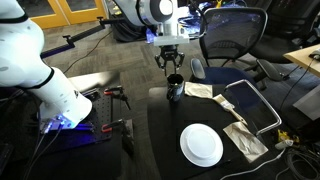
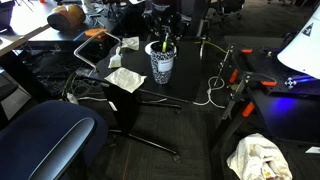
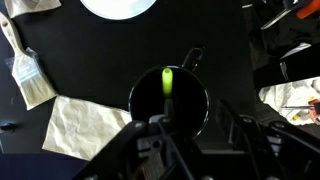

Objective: Remove the marker from the cup and put it on the table, then move the cup to the right and put the marker in the cup

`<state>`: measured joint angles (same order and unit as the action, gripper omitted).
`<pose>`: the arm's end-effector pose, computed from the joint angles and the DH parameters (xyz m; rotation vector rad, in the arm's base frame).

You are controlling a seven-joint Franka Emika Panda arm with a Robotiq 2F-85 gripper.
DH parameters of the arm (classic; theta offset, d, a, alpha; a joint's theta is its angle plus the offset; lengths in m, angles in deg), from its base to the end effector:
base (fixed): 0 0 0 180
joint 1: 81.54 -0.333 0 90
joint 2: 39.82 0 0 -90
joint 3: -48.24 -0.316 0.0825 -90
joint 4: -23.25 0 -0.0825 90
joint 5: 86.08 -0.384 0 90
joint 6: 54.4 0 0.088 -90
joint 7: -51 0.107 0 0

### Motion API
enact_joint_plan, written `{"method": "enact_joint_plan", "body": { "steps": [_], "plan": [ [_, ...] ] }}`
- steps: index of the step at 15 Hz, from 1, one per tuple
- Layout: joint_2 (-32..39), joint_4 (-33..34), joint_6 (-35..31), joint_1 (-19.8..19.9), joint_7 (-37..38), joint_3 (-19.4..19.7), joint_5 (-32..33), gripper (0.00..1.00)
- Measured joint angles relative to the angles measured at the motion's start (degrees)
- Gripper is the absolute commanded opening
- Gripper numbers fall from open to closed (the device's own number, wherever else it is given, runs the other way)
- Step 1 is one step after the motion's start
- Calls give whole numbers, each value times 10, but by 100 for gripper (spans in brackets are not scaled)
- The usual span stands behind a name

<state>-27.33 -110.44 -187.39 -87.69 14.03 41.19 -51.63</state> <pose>0.4842 0.1043 0.2287 2.1973 1.7420 -0.4039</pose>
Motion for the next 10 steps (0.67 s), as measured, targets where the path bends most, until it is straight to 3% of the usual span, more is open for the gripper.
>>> {"method": "enact_joint_plan", "body": {
  "steps": [10],
  "plan": [
    [12,18,-2,7,-1,1,0,35]
  ]
}}
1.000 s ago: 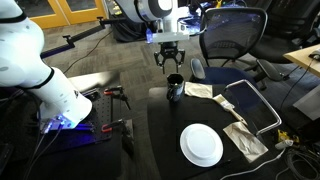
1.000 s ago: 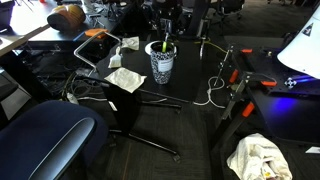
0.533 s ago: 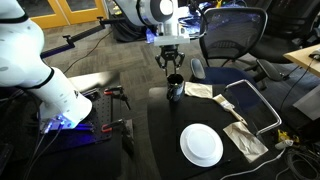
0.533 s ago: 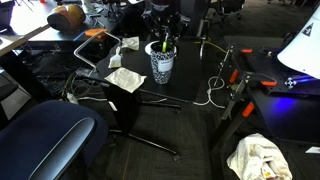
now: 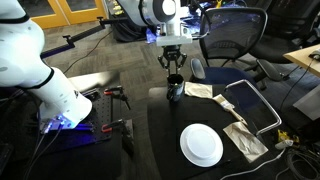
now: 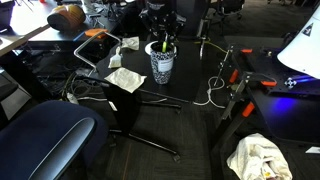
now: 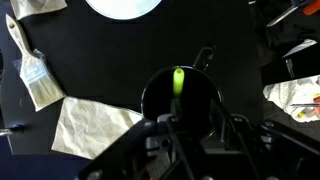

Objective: Remove the marker from the cup and put it on the table, then move the cup to the right and put the marker in the cup

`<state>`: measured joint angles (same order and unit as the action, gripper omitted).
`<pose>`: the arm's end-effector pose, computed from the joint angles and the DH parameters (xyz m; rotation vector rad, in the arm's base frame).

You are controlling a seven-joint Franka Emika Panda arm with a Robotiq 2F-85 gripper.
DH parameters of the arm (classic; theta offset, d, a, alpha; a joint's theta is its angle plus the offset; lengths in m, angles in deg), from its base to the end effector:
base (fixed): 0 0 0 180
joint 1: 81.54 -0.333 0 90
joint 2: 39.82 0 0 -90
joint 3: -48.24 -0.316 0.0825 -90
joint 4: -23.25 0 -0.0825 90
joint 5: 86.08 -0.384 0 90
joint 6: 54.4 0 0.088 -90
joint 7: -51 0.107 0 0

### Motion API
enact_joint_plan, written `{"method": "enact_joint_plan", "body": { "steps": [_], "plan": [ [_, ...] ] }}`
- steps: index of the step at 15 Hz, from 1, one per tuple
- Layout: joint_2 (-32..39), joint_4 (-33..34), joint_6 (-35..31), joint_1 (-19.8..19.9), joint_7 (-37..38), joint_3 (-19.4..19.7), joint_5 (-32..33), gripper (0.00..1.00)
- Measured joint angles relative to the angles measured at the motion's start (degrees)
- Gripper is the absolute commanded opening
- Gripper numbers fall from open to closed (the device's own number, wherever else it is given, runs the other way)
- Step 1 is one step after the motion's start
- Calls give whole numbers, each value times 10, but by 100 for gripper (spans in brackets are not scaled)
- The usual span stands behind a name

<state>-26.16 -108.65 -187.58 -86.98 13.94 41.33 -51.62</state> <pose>0.4959 0.0995 0.2295 2.2120 1.7259 -0.3881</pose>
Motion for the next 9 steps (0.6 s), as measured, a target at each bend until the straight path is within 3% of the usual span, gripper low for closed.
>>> {"method": "enact_joint_plan", "body": {
  "steps": [9],
  "plan": [
    [44,36,-4,14,-24,4,0,31]
  ]
}}
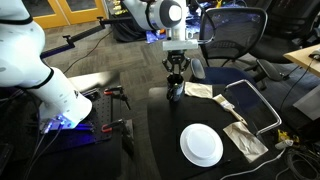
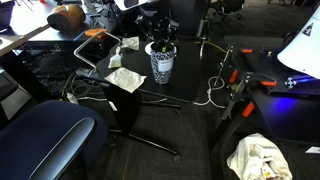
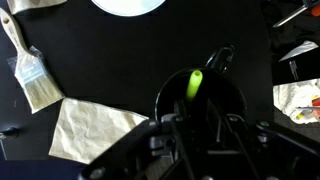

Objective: Remove the marker from the cup and put it on the table, then move the cup to the right and put the marker in the cup

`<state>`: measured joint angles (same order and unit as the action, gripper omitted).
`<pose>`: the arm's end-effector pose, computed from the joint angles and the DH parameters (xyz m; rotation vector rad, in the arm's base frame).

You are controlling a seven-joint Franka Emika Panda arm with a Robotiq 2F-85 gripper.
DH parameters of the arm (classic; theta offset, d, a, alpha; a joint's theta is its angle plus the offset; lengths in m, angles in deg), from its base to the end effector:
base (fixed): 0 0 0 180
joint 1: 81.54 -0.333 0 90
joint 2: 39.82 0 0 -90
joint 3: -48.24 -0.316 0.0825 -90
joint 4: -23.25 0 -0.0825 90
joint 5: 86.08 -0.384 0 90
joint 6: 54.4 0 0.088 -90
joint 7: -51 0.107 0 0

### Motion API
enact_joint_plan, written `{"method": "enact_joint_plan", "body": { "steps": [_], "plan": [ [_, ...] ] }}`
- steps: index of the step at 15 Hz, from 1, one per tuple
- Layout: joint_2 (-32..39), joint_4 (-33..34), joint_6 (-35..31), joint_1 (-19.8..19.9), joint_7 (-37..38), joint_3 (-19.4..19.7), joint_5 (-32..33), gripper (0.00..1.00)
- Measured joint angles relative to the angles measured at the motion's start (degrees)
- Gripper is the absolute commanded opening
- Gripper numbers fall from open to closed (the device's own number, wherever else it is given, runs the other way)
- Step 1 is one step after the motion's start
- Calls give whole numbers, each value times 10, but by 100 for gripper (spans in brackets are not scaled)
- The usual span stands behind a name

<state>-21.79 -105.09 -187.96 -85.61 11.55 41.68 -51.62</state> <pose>0.5149 0.0883 0.2124 2.2153 1.7538 -0.4099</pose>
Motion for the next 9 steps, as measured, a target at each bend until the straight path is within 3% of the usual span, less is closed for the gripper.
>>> {"method": "enact_joint_plan", "body": {
  "steps": [9],
  "plan": [
    [37,21,-1,4,-10,1,0,35]
  ]
}}
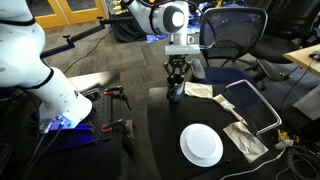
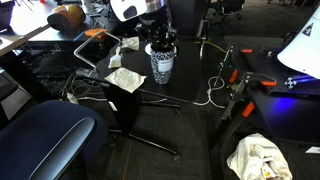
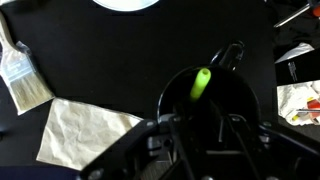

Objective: Remove the marker from the cup and put it on the table, then move the cup to the right and put the marker in the cup

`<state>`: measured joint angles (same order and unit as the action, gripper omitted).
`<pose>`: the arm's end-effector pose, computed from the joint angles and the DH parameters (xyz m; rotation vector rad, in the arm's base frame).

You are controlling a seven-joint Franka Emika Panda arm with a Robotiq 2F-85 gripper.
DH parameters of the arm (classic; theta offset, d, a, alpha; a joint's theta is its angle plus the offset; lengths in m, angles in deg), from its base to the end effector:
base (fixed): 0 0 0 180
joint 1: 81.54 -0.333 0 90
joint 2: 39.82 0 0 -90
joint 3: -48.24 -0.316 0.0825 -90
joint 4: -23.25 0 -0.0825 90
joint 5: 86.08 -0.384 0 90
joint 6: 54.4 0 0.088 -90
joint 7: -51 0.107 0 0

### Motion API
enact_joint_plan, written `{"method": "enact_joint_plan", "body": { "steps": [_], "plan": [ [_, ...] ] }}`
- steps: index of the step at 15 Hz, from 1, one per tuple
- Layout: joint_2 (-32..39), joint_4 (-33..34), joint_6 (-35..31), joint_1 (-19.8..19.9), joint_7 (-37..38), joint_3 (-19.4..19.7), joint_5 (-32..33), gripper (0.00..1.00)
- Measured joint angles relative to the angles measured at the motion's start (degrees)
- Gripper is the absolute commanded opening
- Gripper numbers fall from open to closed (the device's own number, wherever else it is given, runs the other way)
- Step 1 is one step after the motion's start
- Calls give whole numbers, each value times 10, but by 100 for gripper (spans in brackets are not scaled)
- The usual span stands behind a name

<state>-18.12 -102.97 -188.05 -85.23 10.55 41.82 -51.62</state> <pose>0.5221 0.0852 0.1916 2.2171 1.7787 -0.4451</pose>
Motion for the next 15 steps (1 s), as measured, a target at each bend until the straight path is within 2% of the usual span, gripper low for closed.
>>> {"method": "enact_joint_plan", "body": {
  "steps": [15],
  "plan": [
    [26,13,0,3,0,3,0,40]
  ]
}}
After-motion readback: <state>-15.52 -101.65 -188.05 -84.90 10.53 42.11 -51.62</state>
